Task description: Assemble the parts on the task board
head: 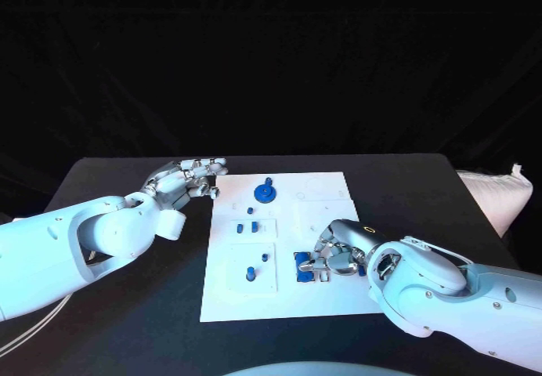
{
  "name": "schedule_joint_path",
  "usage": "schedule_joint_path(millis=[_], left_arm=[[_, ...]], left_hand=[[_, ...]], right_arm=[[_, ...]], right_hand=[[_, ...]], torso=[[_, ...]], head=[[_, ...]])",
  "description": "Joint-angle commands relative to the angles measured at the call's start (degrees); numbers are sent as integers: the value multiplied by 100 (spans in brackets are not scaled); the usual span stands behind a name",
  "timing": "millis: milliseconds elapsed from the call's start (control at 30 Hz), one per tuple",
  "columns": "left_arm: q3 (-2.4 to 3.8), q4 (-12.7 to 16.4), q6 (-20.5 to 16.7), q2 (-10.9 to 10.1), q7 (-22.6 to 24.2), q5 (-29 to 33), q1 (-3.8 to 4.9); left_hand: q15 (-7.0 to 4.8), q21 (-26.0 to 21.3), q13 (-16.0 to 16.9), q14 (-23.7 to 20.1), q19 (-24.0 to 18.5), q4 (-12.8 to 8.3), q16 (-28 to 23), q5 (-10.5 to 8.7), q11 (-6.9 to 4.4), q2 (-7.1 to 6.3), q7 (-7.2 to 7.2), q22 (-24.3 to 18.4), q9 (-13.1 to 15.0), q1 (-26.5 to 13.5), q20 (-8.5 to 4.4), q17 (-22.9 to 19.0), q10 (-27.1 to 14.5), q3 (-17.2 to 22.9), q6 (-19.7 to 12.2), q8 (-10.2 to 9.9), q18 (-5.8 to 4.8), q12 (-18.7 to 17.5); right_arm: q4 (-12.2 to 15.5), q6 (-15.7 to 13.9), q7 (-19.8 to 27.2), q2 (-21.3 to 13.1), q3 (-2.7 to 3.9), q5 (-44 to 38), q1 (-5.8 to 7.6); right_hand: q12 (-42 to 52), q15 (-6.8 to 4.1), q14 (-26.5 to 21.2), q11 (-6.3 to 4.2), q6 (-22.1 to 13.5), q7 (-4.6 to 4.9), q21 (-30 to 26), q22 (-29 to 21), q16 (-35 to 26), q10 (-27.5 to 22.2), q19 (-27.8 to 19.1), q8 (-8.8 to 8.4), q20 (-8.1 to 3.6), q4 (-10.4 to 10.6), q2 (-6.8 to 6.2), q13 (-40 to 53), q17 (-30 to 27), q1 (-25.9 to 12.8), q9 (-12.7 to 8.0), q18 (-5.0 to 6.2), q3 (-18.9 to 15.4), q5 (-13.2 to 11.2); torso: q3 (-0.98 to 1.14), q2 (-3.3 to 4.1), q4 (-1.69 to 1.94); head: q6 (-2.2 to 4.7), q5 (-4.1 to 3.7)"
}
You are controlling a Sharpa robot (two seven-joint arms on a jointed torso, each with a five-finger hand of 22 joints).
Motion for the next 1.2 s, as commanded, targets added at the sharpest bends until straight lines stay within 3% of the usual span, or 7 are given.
schedule_joint_path(millis=[33, 200, 367, 633, 867, 1200], left_arm=[[3, 7, 117, 4, 20, -17, 2], [3, 6, 119, 3, 15, -17, 2], [3, 2, 124, 3, 4, -17, 1], [2, -3, 132, 9, -7, -17, 0], [2, -9, 137, 14, -16, -17, -1], [1, -8, 150, -3, -38, -18, -4]], left_hand=[[-13, -28, -5, -35, -33, -4, 17, -6, 4, 6, -2, -7, -3, -48, 26, -8, -24, -23, -25, 37, 89, 23], [-13, -28, -5, -35, -33, -4, 17, -6, 4, 6, -2, -7, -3, -48, 26, -8, -24, -23, -25, 37, 89, 23], [-13, -29, -6, -36, -33, -6, 18, -5, 4, 9, -3, -8, -4, -46, 26, -12, -30, -22, -28, 37, 90, 25], [-13, -30, -6, -37, -33, -8, 18, -4, 4, 10, -3, -9, -4, -44, 26, -14, -32, -22, -30, 37, 90, 26], [-13, -30, -7, -39, -32, -9, 18, -3, 4, 15, -3, -10, -4, -42, 26, -19, -37, -20, -32, 37, 90, 28], [-13, -31, -8, -42, -32, -8, 15, -2, 5, 19, -2, -11, -4, -43, 27, -28, -41, -20, -34, 37, 90, 29]], right_arm=[[33, 149, 67, 2, -1, -210, -15], [15, 229, 62, 17, -1, -286, -22], [-87, 187, 42, 106, -1, -338, -54], [-333, -104, 72, 324, -1, -332, -98], [-376, -362, 191, 394, -1, -257, -108], [-216, -626, 377, 226, 0, -174, -118]], right_hand=[[24, -12, 508, -35, 18, -22, 34, 1020, 36, 28, 357, 1, -19, -73, -6, 363, 1147, 186, 25, -59, 5, -46], [66, -15, 517, -41, 40, -28, 70, 1054, 62, 54, 373, 13, -21, -133, 9, 397, 1191, 342, 58, -70, 9, -85], [94, -21, 520, -48, 65, -34, 91, 1073, 71, 74, 383, 27, -26, -165, 115, 418, 1207, 441, 85, -75, 38, -86], [260, -53, 527, -95, 214, -95, 142, 1121, 91, 154, 407, 112, -47, -151, 342, 531, 1242, 476, 159, -89, 54, -30], [429, -105, 533, -159, 348, -169, 185, 1160, 108, 228, 428, 219, -90, -90, 449, 647, 1271, 415, 240, -101, -5, 22], [484, -132, 533, -182, 358, -191, 182, 1159, 107, 256, 427, 280, -124, 17, 348, 694, 1270, 253, 307, -100, -197, -25]], torso=[[-2, -1, -2], [-4, 1, 10], [-1, 2, 14], [0, 5, 15], [-5, -1, -1], [-2, -3, -1]], head=[[-5, -4], [-13, -1], [-19, 17], [-15, 30], [-25, 49], [-30, 52]])
